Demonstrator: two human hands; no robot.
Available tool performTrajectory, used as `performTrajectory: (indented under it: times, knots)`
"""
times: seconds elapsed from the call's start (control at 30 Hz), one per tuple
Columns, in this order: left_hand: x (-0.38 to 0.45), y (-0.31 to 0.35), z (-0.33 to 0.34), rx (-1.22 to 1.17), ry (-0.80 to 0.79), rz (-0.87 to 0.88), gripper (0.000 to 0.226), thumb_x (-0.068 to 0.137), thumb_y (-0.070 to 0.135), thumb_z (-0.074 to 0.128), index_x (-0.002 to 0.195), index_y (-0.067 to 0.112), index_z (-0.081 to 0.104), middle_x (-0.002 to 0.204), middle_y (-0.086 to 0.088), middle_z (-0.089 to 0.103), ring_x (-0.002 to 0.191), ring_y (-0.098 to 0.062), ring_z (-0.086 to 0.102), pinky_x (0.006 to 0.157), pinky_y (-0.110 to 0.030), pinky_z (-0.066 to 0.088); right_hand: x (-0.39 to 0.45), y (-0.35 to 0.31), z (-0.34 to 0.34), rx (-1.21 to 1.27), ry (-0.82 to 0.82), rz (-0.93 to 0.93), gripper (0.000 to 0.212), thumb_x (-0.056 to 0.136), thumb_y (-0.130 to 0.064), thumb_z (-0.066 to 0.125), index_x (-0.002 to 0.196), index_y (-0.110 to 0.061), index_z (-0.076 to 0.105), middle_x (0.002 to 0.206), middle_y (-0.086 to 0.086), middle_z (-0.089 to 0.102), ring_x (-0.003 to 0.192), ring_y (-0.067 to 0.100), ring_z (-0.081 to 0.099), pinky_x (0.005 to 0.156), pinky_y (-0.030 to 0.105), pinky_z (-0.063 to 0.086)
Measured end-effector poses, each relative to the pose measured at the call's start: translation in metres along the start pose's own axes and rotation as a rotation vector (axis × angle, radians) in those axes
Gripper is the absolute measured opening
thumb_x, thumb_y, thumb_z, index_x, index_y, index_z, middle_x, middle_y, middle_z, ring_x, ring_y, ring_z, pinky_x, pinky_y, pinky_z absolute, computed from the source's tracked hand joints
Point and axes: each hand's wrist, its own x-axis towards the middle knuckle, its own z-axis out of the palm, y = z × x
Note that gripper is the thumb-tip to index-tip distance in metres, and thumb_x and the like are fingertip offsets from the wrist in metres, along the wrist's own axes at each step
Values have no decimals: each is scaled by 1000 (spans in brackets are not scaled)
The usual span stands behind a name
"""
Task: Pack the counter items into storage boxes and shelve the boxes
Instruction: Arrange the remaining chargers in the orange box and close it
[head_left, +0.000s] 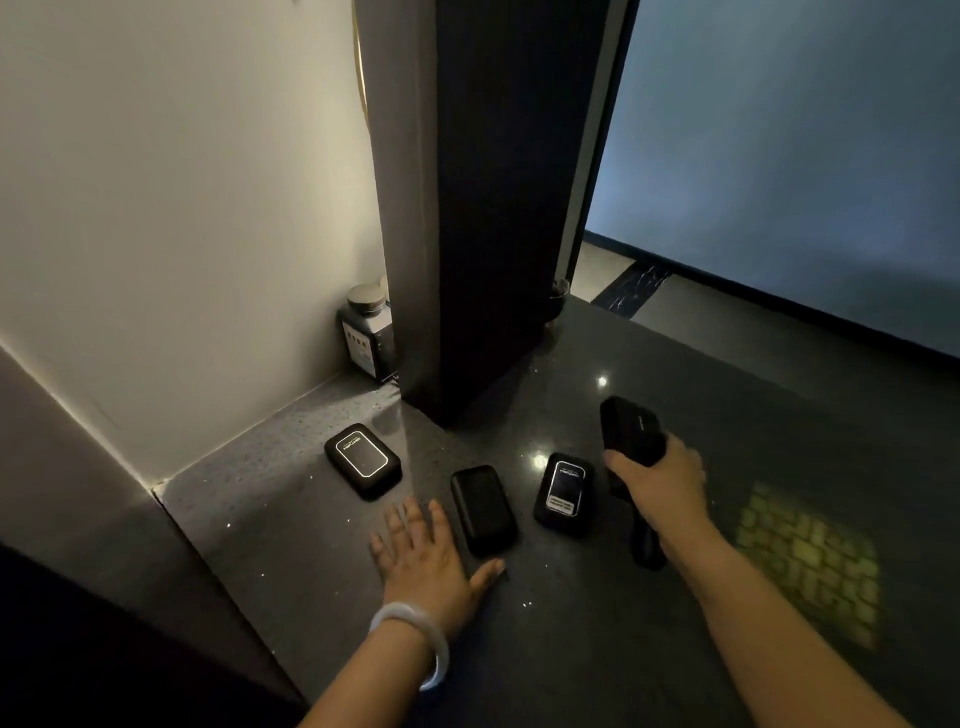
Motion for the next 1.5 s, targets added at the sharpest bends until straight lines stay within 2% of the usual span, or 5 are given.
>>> performTrajectory:
  times: [0.17,0.37,0.67,0.83,1.5]
  knots:
    - [9,40,-35,-103,194,-9,85,85,77,27,138,11,38,139,-13,40,127,-30,38,105,-41,33,-54,68,-45,7,38,176,74,71,-37,79,135,-18,46,127,14,52,115,32,51,96,53,46]
    - [35,76,-40,17,154,-39,102,81,65,59,146,-3,21,144,-22,30,130,-35,36,103,-39,40,-96,97,-92,-64,203,179,79,67,-36,81,136,-18,47,122,8,51,115,27,48,98,49,45]
    - [15,89,-45,-246,167,-17,72,74,47,77,120,-2,52,122,-28,40,114,-46,43,92,-51,45,-153,128,-169,-117,425,181,87,70,-40,78,143,-21,36,111,-4,37,110,14,36,98,39,42]
    - [-55,146,-45,-511,236,358,69,77,39,77,133,11,45,129,-18,31,120,-44,37,102,-53,38,-191,151,-216,-66,508,213,89,69,-40,78,144,-21,35,113,-3,38,113,20,43,97,43,45]
    - [-540,384,137,-350,-365,1405,56,78,32,76,126,19,49,117,-1,50,101,-19,54,80,-27,42,-576,316,-510,-236,940,517,92,71,-47,75,147,-27,26,125,-7,36,122,15,33,104,40,39]
